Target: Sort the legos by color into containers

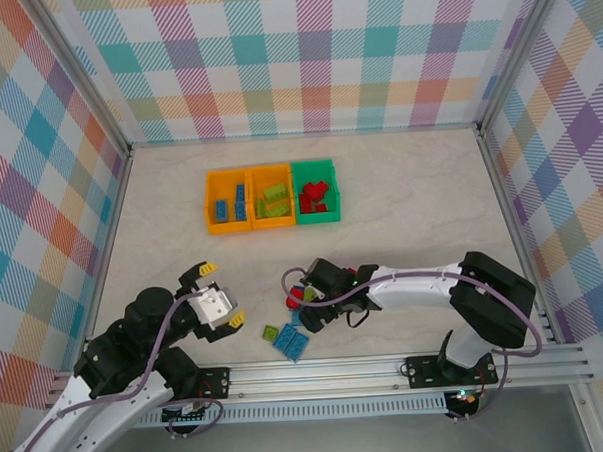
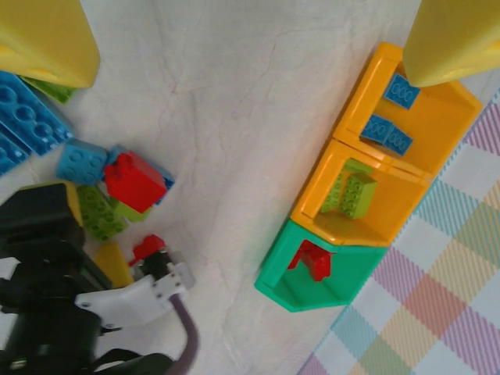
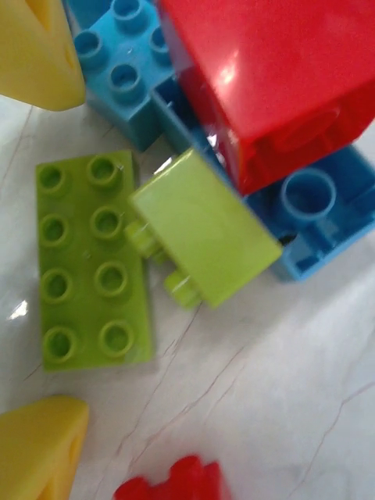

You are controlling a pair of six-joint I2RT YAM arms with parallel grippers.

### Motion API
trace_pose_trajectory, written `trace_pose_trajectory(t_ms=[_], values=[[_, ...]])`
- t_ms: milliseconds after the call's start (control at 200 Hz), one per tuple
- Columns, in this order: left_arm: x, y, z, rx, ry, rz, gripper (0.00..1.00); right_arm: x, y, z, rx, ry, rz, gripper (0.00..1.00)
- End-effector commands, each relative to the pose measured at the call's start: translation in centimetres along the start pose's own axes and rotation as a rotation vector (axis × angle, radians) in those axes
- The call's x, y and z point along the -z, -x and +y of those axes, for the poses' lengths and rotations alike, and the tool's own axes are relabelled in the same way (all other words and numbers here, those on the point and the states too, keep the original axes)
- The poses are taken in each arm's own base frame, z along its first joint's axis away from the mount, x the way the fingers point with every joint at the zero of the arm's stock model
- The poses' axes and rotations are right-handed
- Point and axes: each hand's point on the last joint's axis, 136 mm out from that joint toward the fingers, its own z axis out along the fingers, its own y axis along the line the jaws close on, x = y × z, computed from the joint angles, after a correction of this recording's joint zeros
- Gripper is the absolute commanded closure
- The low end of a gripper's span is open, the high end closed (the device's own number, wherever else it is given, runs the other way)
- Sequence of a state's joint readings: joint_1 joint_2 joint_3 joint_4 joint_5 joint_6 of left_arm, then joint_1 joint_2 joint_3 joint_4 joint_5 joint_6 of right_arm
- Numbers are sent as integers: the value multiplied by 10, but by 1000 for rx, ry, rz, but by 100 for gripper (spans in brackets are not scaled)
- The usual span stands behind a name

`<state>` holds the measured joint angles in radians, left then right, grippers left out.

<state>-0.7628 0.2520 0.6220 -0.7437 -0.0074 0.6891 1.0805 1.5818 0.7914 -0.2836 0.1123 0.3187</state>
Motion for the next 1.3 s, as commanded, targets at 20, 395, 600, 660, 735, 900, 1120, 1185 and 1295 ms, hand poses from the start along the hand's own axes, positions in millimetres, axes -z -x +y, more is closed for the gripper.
trace_pose_trajectory(t_ms=[20, 395, 600, 660, 735, 900, 1120, 1185, 1295], values=[[-2, -14, -24, -61, -110, 32, 0, -11, 3, 0, 37, -34, 14, 8], [-18, -17, -39, -84, -202, 49, 0, -12, -7, -7, 62, -107, 40, 36], [-21, -12, -38, -78, -190, 17, 0, 30, 20, -4, 46, -89, -95, 43], [-21, -10, -37, -76, -180, -1, 0, 51, 38, -2, 41, -72, -163, 42], [-22, -6, -36, -67, -172, -28, 0, 80, 67, 0, 50, -51, -262, 42], [-28, -8, -40, -39, -187, -45, 0, 111, 148, -15, 75, -33, -438, 41], [-27, -7, -34, -6, -147, -72, 0, 89, 253, -55, 45, -25, -545, 43], [-26, -8, -34, -2, -139, -81, 0, 77, 275, -63, 53, -40, -552, 43], [-27, -10, -31, -3, -121, -80, 0, 52, 301, -78, 49, -57, -531, 39]])
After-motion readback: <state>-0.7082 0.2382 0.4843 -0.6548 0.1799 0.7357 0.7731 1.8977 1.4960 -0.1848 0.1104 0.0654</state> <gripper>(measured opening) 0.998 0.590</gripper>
